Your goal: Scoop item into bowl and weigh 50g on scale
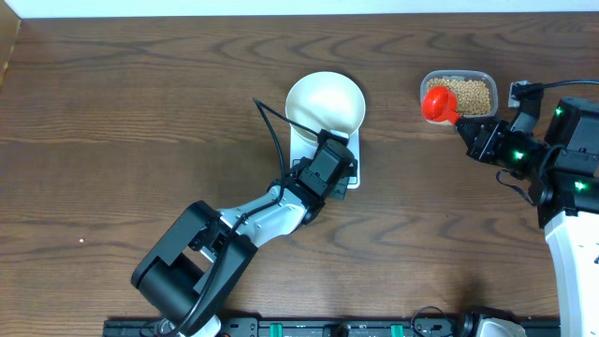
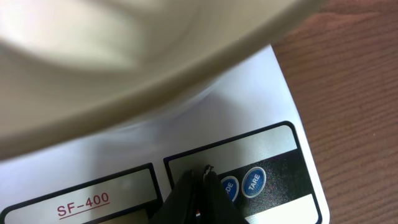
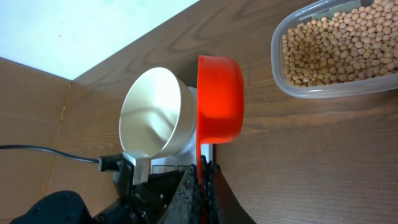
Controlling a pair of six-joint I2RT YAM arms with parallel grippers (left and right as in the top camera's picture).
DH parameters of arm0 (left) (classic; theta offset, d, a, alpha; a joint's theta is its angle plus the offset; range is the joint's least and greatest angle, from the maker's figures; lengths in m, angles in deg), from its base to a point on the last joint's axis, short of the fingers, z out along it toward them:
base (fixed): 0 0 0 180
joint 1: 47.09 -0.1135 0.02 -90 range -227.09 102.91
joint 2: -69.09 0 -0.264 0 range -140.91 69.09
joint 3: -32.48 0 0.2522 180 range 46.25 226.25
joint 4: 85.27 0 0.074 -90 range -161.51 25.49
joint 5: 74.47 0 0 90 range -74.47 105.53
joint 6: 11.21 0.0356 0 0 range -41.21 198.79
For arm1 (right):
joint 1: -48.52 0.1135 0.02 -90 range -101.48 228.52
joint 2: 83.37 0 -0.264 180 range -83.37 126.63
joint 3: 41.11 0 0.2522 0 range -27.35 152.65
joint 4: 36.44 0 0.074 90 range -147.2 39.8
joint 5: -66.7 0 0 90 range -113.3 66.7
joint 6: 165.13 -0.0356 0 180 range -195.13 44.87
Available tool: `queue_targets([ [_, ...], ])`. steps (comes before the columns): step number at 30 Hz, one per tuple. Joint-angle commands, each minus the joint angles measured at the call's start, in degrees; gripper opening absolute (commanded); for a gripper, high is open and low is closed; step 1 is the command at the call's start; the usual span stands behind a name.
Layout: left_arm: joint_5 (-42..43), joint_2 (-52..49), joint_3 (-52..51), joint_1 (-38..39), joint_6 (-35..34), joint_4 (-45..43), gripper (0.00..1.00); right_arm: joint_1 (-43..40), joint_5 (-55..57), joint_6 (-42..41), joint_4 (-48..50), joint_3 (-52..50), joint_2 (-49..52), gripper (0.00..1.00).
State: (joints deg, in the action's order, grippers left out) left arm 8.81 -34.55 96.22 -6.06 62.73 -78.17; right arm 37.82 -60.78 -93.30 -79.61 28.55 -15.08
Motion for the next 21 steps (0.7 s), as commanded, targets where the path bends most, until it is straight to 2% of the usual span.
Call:
queue_targets([
  [1, 0.48, -3.5, -0.9, -0.2, -0.33, 2.89, 0.07, -0.17, 0.04, 1.11, -0.17, 1.05, -0.68, 0.01],
  [17, -0.48, -3.54, -0.9, -0.24, -2.03, 6.67, 0.07, -0.2, 0.02, 1.11, 0.02, 1.05, -0.68, 0.01],
  [21, -3.04, -3.61, -0.9, -0.24, -4.0, 7.78, 0.07, -0.2, 0.04, 1.11, 0.02, 1.05, -0.68, 0.01],
])
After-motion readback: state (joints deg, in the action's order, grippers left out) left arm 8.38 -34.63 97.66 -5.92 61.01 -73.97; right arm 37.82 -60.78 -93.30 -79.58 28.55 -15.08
